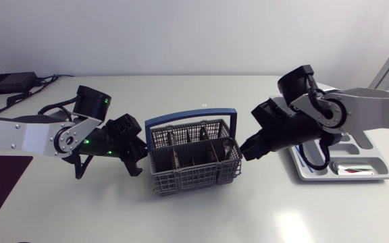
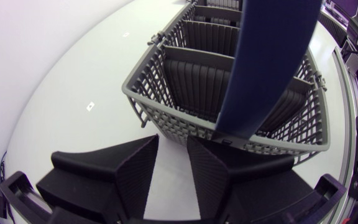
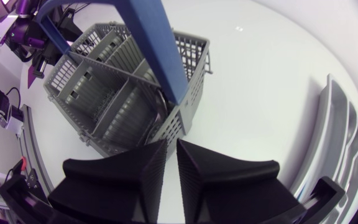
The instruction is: Unload the cutlery basket into the drawer organizer.
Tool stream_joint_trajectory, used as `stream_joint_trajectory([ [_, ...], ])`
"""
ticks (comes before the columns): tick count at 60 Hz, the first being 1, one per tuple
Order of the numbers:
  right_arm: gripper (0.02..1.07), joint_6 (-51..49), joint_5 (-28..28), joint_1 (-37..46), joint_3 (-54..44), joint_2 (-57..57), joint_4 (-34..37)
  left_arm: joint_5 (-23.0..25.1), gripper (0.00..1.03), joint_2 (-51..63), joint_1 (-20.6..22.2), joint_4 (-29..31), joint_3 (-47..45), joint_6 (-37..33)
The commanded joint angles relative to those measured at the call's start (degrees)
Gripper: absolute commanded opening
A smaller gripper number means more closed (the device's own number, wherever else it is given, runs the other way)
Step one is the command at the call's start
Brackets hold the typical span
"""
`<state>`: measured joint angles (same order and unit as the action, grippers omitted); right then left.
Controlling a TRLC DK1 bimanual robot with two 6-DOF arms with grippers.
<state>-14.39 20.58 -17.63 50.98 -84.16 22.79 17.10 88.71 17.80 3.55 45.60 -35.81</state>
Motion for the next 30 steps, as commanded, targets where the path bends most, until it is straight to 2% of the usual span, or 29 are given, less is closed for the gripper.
stream_joint_trajectory([
  [1,0.39,-0.99,-1.33,-1.01,-1.94,3.74,-1.96,1.79,0.4,-3.1,0.04,0.05,0.54,0.66],
  [9,0.52,-2.31,-3.53,-1.01,-3.26,7.61,-2.57,1.71,0.43,-8.81,-1.02,1.63,-2.1,0.57],
  [14,0.53,-2.92,-4.49,-1.36,-3.08,8.49,-2.57,1.53,0.43,-14.26,-1.02,3.92,-3.77,0.57],
  [30,0.53,-4.94,-13.02,-7.95,-1.67,7.96,-3.36,-1.81,0.45,-24.37,2.94,8.93,-6.32,0.57],
])
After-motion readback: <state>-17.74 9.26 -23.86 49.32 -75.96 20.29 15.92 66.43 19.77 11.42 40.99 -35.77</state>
